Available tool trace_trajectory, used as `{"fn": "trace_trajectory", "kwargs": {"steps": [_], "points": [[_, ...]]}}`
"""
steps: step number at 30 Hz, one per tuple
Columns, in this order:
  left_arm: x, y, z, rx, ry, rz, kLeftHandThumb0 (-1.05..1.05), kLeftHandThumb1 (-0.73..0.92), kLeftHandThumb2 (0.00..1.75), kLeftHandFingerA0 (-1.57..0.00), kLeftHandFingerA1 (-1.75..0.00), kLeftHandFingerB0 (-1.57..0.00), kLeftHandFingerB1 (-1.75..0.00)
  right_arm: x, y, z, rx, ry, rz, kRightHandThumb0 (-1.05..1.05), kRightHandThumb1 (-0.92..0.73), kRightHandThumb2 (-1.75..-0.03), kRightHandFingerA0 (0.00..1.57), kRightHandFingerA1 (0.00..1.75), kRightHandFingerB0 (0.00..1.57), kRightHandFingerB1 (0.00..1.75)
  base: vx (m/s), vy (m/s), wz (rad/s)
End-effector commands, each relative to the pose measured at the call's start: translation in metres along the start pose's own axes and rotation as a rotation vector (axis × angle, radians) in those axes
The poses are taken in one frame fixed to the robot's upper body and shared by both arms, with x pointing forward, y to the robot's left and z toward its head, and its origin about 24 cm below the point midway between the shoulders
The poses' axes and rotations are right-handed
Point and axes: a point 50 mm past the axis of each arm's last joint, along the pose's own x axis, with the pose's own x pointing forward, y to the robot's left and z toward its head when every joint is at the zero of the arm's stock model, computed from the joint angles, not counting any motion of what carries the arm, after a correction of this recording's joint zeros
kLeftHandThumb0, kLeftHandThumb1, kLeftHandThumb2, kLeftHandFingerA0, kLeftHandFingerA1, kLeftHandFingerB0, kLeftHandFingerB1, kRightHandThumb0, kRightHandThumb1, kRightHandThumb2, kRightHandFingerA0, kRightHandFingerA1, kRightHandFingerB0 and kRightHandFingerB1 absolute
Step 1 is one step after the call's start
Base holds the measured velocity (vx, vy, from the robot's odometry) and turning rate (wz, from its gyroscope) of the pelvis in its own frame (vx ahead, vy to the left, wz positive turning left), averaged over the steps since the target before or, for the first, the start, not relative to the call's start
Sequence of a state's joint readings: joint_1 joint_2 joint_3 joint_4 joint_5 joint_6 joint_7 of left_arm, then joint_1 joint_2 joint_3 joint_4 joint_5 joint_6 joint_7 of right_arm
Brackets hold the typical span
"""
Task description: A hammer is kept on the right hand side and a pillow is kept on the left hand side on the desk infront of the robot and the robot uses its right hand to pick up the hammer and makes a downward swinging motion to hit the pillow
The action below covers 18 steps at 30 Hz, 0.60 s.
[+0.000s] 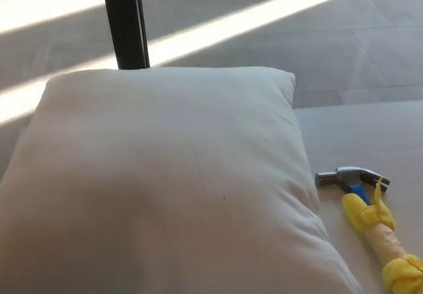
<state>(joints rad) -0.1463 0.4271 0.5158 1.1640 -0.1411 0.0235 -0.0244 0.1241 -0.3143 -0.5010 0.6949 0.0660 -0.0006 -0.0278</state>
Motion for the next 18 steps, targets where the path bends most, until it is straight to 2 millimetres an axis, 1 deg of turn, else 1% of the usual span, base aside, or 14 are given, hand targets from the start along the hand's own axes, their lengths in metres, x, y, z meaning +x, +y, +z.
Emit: {"fn": "trace_trajectory", "kwargs": {"steps": [1,2,3,4,5,6,7,8,9,11,12,13,16,18], "points": [[0.000,0.011,0.000,-0.059,-0.006,0.043,-0.90,0.09,1.28,-0.94,-1.47,-0.85,-1.34,-0.005,-0.015,-0.001,0.083,-0.010,-0.057,-0.72,-0.78,-0.64,0.13,0.63,0.18,0.36,0.00,0.000,0.00],[-0.001,0.014,-0.001,-0.062,-0.005,0.049,-0.92,0.09,1.29,-0.94,-1.49,-0.89,-1.36,-0.004,-0.019,0.001,0.099,-0.011,-0.066,-0.77,-0.63,-1.01,0.02,0.40,0.07,0.35,0.00,0.000,0.00],[-0.001,0.016,-0.001,-0.071,-0.010,0.058,-0.91,0.02,1.33,-0.82,-1.52,-0.89,-1.40,-0.002,-0.023,0.007,0.133,-0.023,-0.078,-0.79,-0.66,-1.03,0.02,0.31,0.00,0.22,0.00,0.000,0.00],[-0.001,0.018,-0.001,-0.079,-0.009,0.069,-0.91,0.10,1.28,-0.95,-1.48,-0.91,-1.37,-0.002,-0.025,0.013,0.155,-0.038,-0.080,-0.85,-0.70,-1.06,0.00,0.20,0.00,0.12,0.00,0.000,0.00],[-0.001,0.019,-0.001,-0.083,-0.007,0.076,-0.91,0.10,1.28,-0.95,-1.48,-0.91,-1.37,-0.002,-0.027,0.017,0.179,-0.048,-0.076,-0.85,-0.70,-1.06,0.00,0.20,0.00,0.12,0.00,0.000,0.00],[-0.001,0.019,-0.001,-0.083,-0.007,0.076,-0.91,0.10,1.28,-0.95,-1.48,-0.91,-1.37,-0.002,-0.027,0.017,0.180,-0.048,-0.076,-0.85,-0.70,-1.06,0.00,0.20,0.00,0.12,0.00,0.000,0.00],[-0.002,0.021,-0.003,-0.097,-0.008,0.078,-0.95,0.11,1.30,-0.91,-1.49,-0.85,-1.41,-0.002,-0.029,0.024,0.197,-0.057,-0.083,-0.79,-0.86,-0.65,0.00,0.17,0.00,0.13,0.00,0.000,0.00],[-0.002,0.022,-0.003,-0.098,-0.008,0.078,-0.95,0.11,1.30,-0.91,-1.49,-0.85,-1.41,-0.002,-0.029,0.025,0.200,-0.057,-0.084,-0.79,-0.86,-0.65,0.00,0.17,0.00,0.13,0.00,0.000,0.00],[-0.002,0.026,-0.003,-0.117,-0.012,0.080,-0.95,0.12,1.29,-0.97,-1.52,-0.91,-1.43,0.001,-0.035,0.041,0.271,-0.079,-0.147,-0.82,-0.84,-0.67,0.00,0.09,0.00,0.09,0.00,0.000,0.00],[-0.002,0.027,-0.002,-0.119,-0.013,0.083,-0.96,0.12,1.29,-0.99,-1.53,-0.91,-1.44,0.001,-0.037,0.046,0.283,-0.073,-0.174,-0.83,-0.85,-0.66,0.00,0.06,0.00,0.12,0.00,0.000,0.00],[-0.003,0.029,-0.002,-0.127,-0.014,0.085,-0.98,0.07,1.30,-0.90,-1.54,-0.81,-1.45,0.001,-0.040,0.052,0.264,-0.061,-0.203,-1.04,-0.79,-1.08,0.00,0.07,0.00,0.03,0.00,0.000,0.00],[-0.003,0.033,-0.002,-0.154,-0.003,0.103,-0.30,-0.02,0.93,-1.26,-1.26,-1.07,-1.16,0.003,-0.044,0.052,0.249,-0.027,-0.212,-1.02,-0.80,-1.09,0.00,0.06,0.00,0.01,0.00,0.000,0.00],[-0.004,0.039,-0.006,-0.118,0.005,0.113,-0.30,0.03,0.96,-1.24,-1.25,-1.11,-1.18,0.002,-0.045,0.044,0.279,-0.011,-0.196,-0.99,-0.78,-1.05,0.00,0.11,0.00,0.00,0.00,0.000,0.00],[-0.006,0.044,-0.010,-0.114,0.016,0.120,-0.29,0.07,0.99,-1.18,-1.23,-1.11,-1.18,0.001,-0.045,0.040,0.323,0.005,-0.189,-0.95,-0.75,-1.01,0.00,0.12,0.00,0.00,0.00,0.000,0.00]]}}
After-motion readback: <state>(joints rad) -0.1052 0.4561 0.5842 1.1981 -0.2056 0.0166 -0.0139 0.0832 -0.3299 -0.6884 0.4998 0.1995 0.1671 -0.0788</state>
